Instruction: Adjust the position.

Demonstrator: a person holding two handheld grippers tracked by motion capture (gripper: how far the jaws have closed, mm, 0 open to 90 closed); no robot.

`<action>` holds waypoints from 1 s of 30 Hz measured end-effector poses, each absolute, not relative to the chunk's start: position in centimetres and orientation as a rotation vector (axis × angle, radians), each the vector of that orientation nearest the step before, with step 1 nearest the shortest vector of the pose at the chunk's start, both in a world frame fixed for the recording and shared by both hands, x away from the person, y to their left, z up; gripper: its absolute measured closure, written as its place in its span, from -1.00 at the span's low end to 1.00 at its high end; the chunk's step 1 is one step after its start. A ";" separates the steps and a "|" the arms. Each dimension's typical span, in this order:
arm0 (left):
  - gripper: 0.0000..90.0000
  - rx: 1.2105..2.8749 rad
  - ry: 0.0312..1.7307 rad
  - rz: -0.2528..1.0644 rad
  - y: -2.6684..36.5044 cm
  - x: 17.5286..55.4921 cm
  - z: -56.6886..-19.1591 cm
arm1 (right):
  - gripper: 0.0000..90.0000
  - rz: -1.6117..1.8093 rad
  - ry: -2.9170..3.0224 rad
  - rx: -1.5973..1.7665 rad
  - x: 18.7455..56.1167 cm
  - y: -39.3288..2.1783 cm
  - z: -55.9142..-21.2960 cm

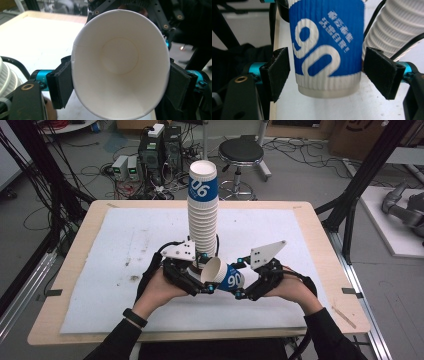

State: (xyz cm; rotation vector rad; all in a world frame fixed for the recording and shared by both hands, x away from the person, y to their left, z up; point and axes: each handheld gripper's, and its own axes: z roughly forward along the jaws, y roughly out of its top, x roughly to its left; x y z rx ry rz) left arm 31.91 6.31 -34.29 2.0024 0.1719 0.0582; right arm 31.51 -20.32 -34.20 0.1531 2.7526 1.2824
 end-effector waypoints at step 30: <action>-0.59 1.748 0.224 -0.042 6.9 32.0 -34.3 | -0.34 1.551 2.697 0.182 32.1 -20.1 -35.3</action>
